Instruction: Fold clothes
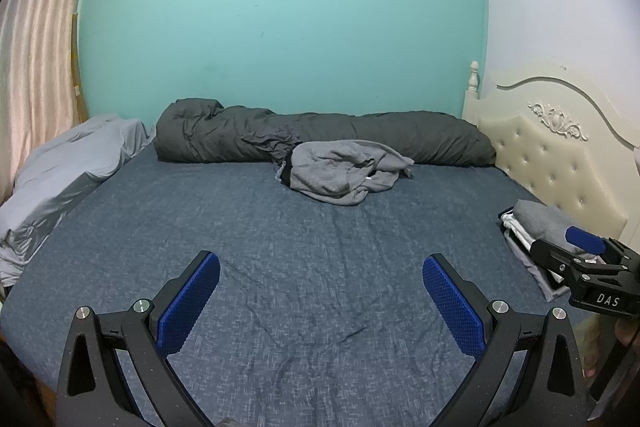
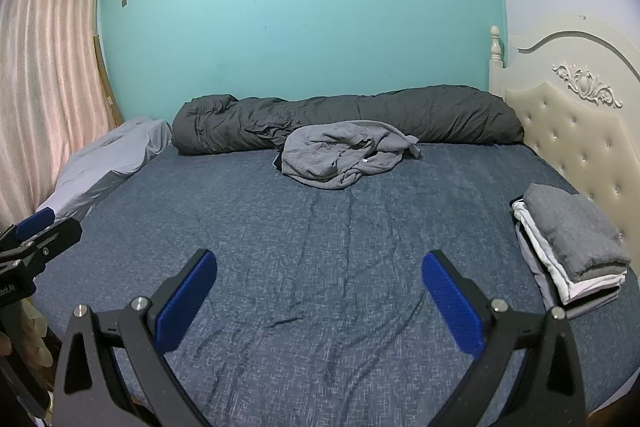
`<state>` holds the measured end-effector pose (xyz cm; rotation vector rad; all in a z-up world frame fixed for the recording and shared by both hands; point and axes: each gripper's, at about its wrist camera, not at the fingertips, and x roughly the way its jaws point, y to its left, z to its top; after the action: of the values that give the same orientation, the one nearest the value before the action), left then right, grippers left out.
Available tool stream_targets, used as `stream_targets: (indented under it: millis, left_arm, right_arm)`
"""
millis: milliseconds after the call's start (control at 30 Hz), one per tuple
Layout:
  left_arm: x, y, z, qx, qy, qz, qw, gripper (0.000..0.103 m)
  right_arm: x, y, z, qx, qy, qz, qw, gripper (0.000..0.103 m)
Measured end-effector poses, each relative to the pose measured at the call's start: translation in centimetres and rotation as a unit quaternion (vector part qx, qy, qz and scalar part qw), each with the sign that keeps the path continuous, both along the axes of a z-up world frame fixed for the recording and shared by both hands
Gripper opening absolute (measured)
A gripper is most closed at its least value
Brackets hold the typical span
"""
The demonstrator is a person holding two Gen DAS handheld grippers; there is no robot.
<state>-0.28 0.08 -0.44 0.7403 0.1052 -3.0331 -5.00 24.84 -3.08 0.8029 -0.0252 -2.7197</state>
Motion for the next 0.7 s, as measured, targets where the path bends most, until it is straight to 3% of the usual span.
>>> stream_targets:
  millis: [367,700]
  left_arm:
    - [-2.6,-1.0,-1.4,0.007,-0.010,0.012,0.9998,0.103]
    - [-10.8,-4.3,-5.8,0.054,-0.046,0.031,0.9970,0.103]
  right_arm:
    - [-2.9,-0.2,-2.0,-0.007,-0.015,0.003,1.000,0.103]
    - [-13.2,-1.7,-7.5,-0.026,-0.071,0.020,0.997,0.103]
